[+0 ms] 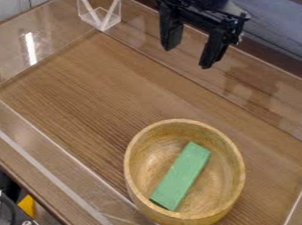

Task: Remove the green block from inside the brown bowl and put it on the table

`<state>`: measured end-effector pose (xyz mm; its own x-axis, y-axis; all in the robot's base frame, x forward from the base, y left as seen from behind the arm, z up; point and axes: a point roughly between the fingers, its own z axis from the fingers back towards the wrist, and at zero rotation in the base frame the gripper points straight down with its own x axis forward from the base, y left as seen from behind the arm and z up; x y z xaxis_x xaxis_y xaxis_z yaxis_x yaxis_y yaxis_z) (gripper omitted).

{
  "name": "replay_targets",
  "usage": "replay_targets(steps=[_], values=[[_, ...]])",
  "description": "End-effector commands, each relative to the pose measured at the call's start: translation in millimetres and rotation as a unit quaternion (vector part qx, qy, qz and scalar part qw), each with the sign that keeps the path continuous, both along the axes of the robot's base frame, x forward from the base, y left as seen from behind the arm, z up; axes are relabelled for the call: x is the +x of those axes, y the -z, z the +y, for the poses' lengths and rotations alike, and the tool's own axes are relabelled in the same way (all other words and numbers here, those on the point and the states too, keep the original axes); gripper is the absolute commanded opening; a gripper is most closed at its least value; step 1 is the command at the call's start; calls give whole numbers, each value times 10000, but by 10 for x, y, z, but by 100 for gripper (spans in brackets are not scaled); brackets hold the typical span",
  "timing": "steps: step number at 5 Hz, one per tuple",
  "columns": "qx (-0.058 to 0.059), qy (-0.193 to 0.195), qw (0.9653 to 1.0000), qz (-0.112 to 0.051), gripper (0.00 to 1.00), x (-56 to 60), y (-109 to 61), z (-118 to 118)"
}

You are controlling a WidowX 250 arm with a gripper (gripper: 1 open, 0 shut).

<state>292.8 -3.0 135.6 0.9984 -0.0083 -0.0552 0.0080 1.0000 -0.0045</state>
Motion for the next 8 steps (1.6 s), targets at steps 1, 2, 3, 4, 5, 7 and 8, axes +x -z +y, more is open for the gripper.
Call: replay_targets(steps=[1, 2, 3, 4, 5, 7, 8], values=[[-45, -57, 9999, 90, 100, -99, -21, -24], [-118, 448, 9983, 355, 100, -280, 122, -143], [-170, 856, 9949, 513, 100, -415, 295, -254], [-213, 842, 9945, 594, 100, -597, 352, -407], [-209, 804, 9947, 612, 100, -712, 423, -543], [-172, 738, 9958, 510, 100, -766, 808, -708], [-158, 550, 9974, 446, 100, -703, 806, -647]])
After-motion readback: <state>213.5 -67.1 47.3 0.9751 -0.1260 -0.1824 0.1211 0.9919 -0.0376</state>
